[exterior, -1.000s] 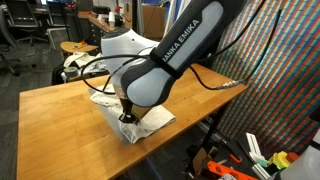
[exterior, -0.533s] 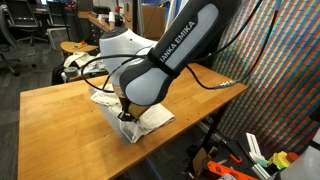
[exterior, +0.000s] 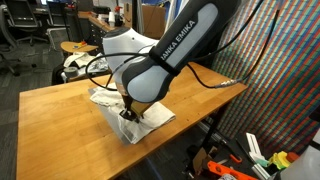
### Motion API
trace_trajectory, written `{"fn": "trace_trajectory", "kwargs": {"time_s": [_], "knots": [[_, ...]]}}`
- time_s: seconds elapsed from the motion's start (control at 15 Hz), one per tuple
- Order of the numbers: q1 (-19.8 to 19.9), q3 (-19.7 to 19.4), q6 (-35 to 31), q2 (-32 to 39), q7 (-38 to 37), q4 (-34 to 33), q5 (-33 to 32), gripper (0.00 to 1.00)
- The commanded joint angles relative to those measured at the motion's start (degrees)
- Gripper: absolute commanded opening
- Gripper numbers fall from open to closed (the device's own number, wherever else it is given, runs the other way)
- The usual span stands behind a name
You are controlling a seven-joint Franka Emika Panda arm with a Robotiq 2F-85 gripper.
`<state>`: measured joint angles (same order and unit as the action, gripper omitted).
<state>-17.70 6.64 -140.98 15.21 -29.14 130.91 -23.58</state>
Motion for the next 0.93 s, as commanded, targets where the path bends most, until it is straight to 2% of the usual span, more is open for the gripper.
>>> {"fn": "trace_trajectory", "kwargs": {"time_s": [0.0, 0.33, 0.47, 0.87], "knots": [[1.17, -1.29, 0.56, -1.05, 2.87, 0.31, 0.21, 0.58], [2.1, -2.2, 0.61, -1.42, 3.4, 0.76, 0.0, 0.96], [2.25, -2.53, 0.72, -1.45, 3.27, 0.78, -0.25, 1.0], [2.47, -2.77, 1.03, -2.83, 4.02, 1.75, -0.41, 1.0]]}}
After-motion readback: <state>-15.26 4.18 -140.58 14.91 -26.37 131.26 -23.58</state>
